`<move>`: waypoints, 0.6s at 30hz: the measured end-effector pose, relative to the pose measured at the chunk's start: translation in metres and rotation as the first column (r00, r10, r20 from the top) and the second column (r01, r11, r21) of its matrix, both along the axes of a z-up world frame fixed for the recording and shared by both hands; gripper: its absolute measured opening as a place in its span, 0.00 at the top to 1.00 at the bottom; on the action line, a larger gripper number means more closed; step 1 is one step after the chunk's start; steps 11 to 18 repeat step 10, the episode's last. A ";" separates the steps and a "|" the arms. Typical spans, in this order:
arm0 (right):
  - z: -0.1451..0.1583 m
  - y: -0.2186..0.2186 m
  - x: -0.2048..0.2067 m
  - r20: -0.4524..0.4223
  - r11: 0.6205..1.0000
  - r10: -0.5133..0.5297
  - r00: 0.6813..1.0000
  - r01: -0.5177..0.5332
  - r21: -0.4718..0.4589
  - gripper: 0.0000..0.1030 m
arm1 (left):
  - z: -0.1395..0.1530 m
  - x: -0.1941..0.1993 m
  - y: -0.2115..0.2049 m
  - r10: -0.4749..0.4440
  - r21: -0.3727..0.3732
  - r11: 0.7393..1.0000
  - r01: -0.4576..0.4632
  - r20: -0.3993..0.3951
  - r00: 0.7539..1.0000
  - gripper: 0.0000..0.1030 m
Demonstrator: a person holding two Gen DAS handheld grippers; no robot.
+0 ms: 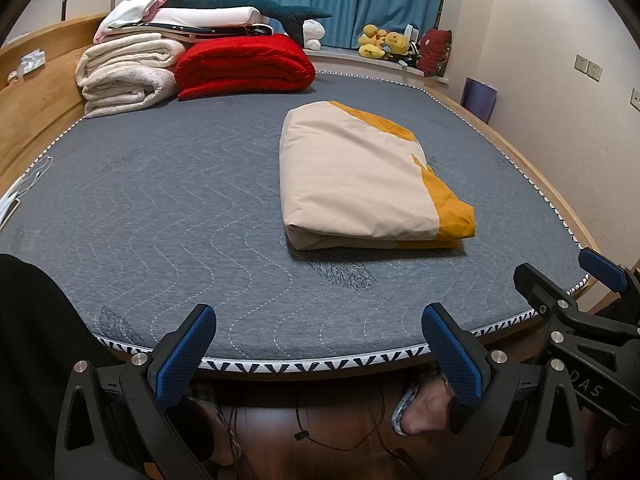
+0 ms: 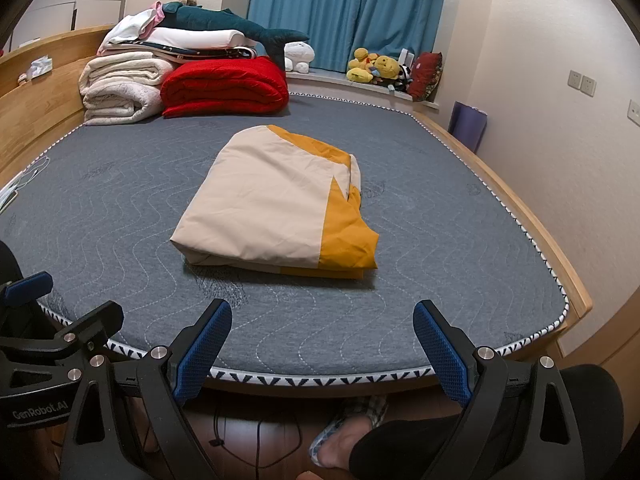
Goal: Fold large clothes
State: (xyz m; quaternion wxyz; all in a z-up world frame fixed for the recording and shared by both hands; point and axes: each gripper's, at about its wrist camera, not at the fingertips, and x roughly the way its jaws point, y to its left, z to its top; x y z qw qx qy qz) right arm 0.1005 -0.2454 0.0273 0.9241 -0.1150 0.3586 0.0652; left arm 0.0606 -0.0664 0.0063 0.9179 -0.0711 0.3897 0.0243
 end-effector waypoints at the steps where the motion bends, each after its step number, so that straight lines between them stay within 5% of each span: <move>1: 0.000 0.000 0.000 0.000 1.000 0.000 1.000 0.000 0.000 0.10 | 0.000 0.000 0.000 -0.001 0.000 1.000 0.001 0.000 1.000 0.00; 18: 0.000 0.001 -0.001 0.000 1.000 -0.002 1.000 0.002 0.000 0.10 | 0.000 0.000 -0.001 -0.002 0.001 1.000 0.002 0.002 1.000 0.00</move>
